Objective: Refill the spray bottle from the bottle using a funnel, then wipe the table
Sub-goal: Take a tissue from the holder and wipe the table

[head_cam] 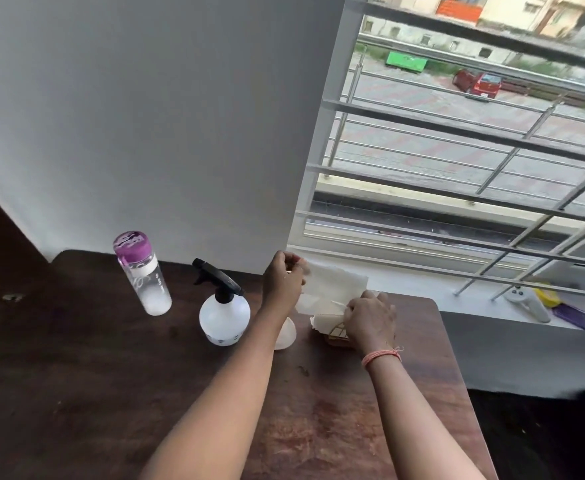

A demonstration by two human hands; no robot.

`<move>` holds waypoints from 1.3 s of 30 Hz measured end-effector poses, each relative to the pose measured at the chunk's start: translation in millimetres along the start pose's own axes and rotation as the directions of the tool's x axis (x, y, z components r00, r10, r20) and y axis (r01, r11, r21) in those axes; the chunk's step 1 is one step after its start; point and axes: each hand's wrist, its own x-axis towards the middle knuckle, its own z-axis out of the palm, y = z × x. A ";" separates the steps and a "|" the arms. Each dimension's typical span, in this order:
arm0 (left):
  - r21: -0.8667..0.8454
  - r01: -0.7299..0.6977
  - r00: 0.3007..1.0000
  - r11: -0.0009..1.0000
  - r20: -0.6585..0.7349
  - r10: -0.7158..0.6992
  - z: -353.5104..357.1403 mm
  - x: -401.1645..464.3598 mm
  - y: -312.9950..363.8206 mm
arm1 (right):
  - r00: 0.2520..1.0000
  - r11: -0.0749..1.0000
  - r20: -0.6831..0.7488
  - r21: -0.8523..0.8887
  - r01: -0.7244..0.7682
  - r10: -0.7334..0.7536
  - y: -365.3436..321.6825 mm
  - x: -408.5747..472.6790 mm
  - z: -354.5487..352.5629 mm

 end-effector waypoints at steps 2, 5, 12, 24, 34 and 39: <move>0.008 -0.013 1.000 1.000 0.001 0.013 -1.7 -0.7 1.9 | 1.000 1.000 0.030 -0.004 -0.011 0.011 -1.4 -3.0 -0.6; 0.024 -0.043 0.996 0.999 -0.075 0.045 -5.0 1.4 3.7 | 0.997 1.000 0.076 -0.026 -0.016 0.018 -2.5 -8.6 -2.1; -0.016 -0.061 0.977 0.998 -0.205 0.056 -7.7 0.3 19.9 | 0.974 0.998 0.220 -0.005 -0.056 0.056 0.1 -14.1 -1.5; -0.127 0.041 0.983 0.991 -0.174 -0.063 -13.4 -13.0 16.7 | 0.956 0.964 0.135 -0.089 -0.250 0.261 -8.4 -12.6 -12.6; -0.425 0.249 0.957 0.870 -0.033 -0.290 -7.7 -65.3 18.5 | 0.922 -0.034 0.263 0.964 -0.265 0.285 -1.0 -46.2 -45.2; -0.595 0.449 0.888 0.666 0.213 -0.408 -11.8 -118.7 14.6 | 0.955 -0.258 0.296 0.923 -0.285 0.001 1.1 -82.7 -45.3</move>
